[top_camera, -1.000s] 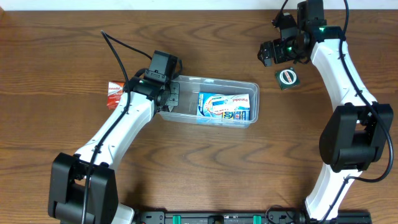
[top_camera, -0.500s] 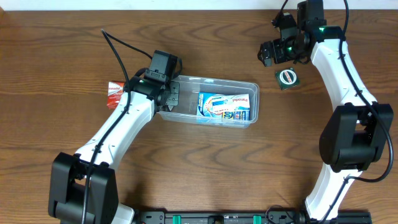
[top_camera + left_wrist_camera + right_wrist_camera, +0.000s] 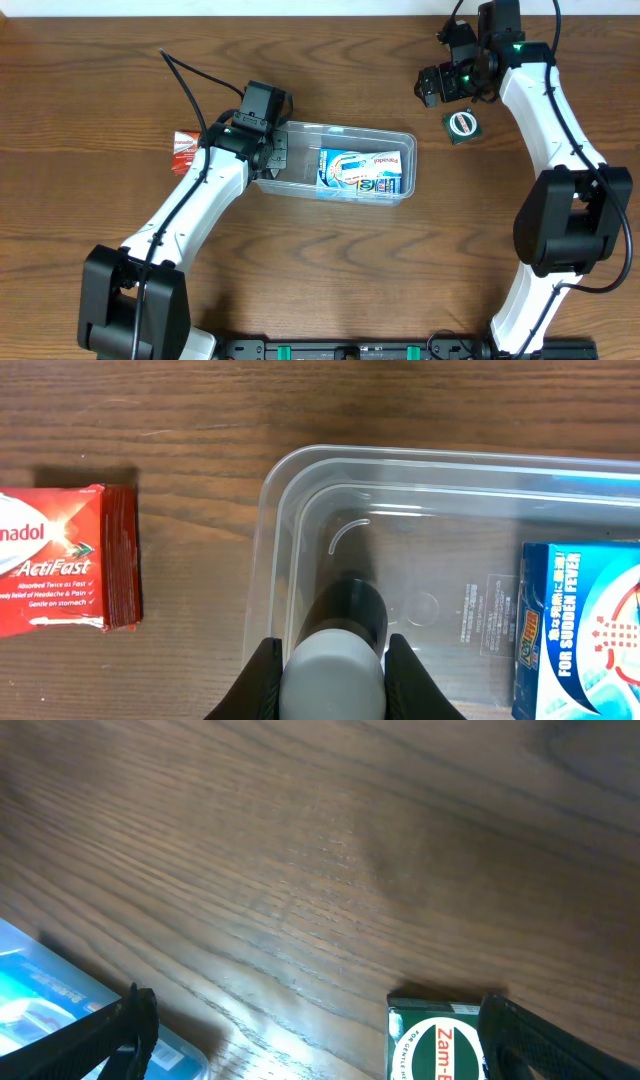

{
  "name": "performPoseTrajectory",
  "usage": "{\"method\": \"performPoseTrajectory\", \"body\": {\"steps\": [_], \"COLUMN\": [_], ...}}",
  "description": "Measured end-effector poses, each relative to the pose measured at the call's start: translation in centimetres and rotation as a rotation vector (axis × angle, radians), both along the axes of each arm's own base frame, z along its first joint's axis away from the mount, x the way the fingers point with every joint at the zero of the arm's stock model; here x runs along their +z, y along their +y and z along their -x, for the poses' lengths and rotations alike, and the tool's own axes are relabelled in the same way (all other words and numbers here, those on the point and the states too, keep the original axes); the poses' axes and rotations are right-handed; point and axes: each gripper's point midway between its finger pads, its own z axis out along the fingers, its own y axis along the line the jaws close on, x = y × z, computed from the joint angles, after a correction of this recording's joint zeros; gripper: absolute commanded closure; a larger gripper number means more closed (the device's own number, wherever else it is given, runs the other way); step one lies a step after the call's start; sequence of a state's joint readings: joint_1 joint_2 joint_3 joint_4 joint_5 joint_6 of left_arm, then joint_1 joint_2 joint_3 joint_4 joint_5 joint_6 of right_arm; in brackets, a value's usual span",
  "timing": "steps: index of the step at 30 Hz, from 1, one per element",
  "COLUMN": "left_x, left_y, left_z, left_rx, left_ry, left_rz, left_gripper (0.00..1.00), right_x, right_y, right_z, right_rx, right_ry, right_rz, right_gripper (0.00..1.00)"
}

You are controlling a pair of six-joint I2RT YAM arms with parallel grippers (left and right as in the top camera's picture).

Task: Pack container
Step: 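Lower the bottle into the container's left end and release it, then move left gripper back to the red Panadol ActiFast packet and grasp it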

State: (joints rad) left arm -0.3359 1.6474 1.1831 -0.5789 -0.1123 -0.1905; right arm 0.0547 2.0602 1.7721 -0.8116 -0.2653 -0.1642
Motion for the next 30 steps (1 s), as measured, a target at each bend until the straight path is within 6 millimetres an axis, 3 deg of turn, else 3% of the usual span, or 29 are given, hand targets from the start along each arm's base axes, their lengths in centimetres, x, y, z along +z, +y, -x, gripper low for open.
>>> {"method": "performPoseTrajectory", "body": {"steps": [2,5,12,25,30], "left_x": [0.0,0.0,-0.1,0.1,1.5], "left_y": [0.1,0.1,0.3,0.4,0.5], "left_z": [0.0,0.0,0.1,0.1,0.0], "left_rx": [0.014,0.028,0.048,0.054,0.045], "left_ry": [-0.001,-0.003,0.003,-0.002,-0.039], "left_rz": [0.004,0.006,0.005,0.001,0.009], "left_gripper": [0.88,0.69,0.59,0.50,0.50], "right_x": [0.0,0.0,0.0,0.0,0.0], "right_y": [0.0,0.0,0.0,0.0,0.0], "right_z": [0.0,0.0,0.0,0.0,0.0], "right_rx": [0.000,0.000,0.000,0.000,0.000], "right_ry": [0.000,0.000,0.000,0.000,0.000], "right_rz": [0.000,0.000,0.000,0.000,0.000], "right_gripper": [0.01,0.01,0.01,0.01,0.01]}}
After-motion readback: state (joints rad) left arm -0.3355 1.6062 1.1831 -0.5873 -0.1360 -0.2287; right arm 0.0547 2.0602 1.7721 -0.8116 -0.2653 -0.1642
